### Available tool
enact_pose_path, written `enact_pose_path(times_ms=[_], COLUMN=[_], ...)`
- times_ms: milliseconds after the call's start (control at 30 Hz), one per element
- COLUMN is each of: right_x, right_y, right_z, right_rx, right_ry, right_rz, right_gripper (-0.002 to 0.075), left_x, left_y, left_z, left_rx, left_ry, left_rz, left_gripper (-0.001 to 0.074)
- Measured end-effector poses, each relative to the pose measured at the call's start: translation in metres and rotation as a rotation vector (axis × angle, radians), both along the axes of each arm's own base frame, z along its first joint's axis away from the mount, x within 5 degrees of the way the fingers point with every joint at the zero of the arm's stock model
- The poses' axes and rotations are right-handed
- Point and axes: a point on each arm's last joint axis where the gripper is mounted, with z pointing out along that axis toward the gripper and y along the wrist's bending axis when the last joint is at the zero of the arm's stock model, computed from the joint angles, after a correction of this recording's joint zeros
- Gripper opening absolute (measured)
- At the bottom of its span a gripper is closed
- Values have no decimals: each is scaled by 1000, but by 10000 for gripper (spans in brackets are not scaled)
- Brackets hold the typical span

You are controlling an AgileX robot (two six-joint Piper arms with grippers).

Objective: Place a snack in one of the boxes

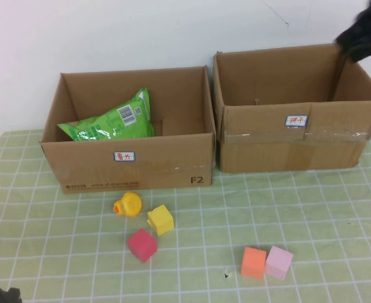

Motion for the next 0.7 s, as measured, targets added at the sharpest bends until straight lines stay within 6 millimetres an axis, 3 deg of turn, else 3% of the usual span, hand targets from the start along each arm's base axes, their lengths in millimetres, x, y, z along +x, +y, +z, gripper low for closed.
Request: enact_pose_path(times_ms=[167,300,400,700], right_x=[-49,-84,-113,-186], right_y=[-15,-25,-38,-60], right_z=[38,37,13,-85], right_rx=[3,9,-39,-29], right_ry=[-107,-145,-166,-178], right_rz=[-34,-41,-76,-114], right_gripper=[8,8,8,8], left_x=[0,0,0,0], left_y=[0,0,0,0], left_z=[-1,-1,-1,-1], left_rx=[36,62,77,89], left_ry=[4,2,0,-3], left_rz=[-10,-16,-19,-22], left_gripper=[-1,-1,-1,-1])
